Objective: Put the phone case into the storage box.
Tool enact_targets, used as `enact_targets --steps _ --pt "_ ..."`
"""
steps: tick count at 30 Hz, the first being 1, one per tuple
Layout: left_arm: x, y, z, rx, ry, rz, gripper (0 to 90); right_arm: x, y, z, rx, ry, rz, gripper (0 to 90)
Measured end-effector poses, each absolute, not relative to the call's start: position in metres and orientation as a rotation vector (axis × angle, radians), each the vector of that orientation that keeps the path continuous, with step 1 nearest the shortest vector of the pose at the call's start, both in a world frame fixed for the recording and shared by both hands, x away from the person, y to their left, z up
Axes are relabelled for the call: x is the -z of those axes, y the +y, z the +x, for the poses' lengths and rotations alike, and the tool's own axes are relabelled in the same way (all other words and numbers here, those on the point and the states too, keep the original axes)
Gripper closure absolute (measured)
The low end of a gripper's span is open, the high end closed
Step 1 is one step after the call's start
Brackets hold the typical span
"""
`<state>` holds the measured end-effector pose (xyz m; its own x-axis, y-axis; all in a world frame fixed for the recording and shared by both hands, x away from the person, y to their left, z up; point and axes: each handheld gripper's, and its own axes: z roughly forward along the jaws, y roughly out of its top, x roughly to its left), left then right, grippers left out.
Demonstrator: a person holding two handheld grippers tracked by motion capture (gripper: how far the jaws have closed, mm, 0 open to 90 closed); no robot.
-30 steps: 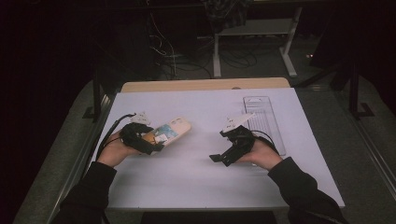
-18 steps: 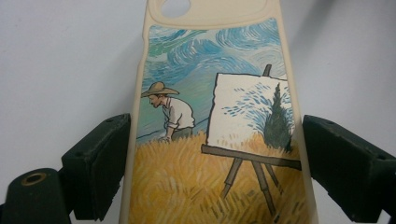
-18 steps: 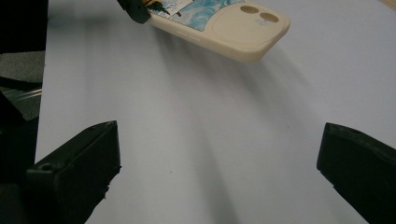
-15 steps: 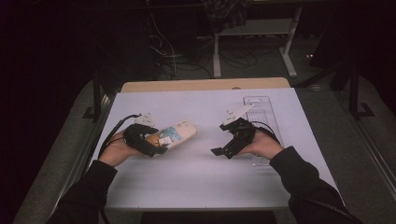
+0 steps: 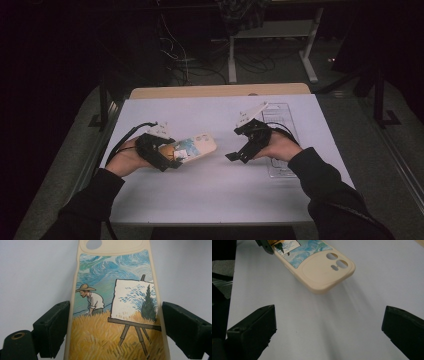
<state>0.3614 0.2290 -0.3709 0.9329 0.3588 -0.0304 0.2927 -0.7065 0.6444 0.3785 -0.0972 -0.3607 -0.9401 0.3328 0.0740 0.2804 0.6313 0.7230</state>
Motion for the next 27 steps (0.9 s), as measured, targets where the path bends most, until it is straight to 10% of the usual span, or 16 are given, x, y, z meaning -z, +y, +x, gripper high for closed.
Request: enact_targets --steps 27 --pt "0.362 0.203 0.344 -0.065 0.186 2.437 11.2 0.354 -0.075 0.38 -1.239 2.867 0.322 0.0"
